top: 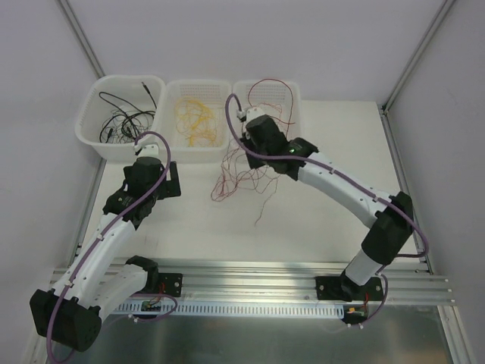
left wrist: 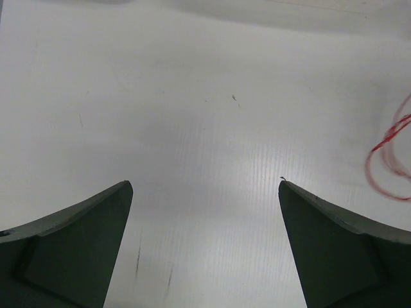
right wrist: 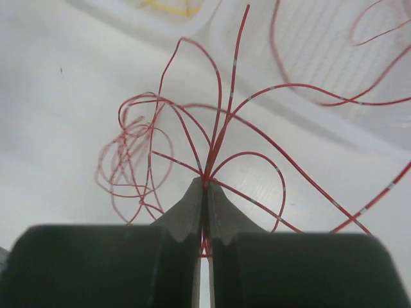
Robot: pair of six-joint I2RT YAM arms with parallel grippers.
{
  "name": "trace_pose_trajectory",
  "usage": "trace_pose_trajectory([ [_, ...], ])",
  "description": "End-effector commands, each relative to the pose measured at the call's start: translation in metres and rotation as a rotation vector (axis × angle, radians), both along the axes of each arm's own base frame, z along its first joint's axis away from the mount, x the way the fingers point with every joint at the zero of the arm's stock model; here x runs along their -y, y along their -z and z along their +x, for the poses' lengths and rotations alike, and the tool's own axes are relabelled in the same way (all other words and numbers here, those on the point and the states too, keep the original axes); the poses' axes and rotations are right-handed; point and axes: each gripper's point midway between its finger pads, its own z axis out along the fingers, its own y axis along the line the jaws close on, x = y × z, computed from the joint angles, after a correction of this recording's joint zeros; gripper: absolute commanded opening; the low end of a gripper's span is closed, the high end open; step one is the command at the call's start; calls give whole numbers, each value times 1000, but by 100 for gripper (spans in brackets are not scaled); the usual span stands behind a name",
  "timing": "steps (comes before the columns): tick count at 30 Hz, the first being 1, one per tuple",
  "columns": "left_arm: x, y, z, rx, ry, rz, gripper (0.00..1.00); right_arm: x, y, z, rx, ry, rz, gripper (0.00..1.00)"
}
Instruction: Untangle the cables
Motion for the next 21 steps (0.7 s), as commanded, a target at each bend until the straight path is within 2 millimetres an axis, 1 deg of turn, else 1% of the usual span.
trace_pose_trajectory([
  [1,-1,-8,4,35,6,-3,99,38,-79,22,152,79,-2,1],
  [3,-1,-8,4,34,8,-5,99,50,-104,32,204,117,14,1],
  [4,0,-9,5,37,10,-6,99,58,-118,41,236,147,32,1],
  [5,0,-8,4,37,10,-8,99,61,-140,46,279,160,69,1],
  [7,1,-8,5,35,13,-8,99,72,-165,62,348,201,98,1],
  [8,1,-8,4,34,14,-10,99,75,-184,69,391,222,123,1],
  [9,1,-7,4,31,15,-10,99,81,-193,75,428,245,113,1],
  [10,1,-7,4,31,14,-9,99,87,-208,85,475,272,137,0],
  [11,1,-7,5,29,16,-11,99,90,-220,90,508,286,156,1],
  [12,2,-7,4,29,18,-11,99,91,-224,97,531,292,152,1],
  [13,2,-7,4,29,20,-10,99,95,-237,106,577,312,178,1],
  [14,2,-6,5,27,21,-11,99,96,-242,112,601,321,188,1],
  [15,2,-6,4,26,20,-13,99,94,-243,121,617,330,190,1],
  [16,3,-6,5,25,23,-14,99,97,-252,129,652,344,208,1],
  [18,3,-5,5,25,24,-15,99,96,-260,140,681,348,226,1],
  [19,3,-4,5,22,26,-14,99,93,-259,151,698,347,226,1],
  [21,4,-5,5,21,27,-17,99,92,-258,162,717,352,223,1],
])
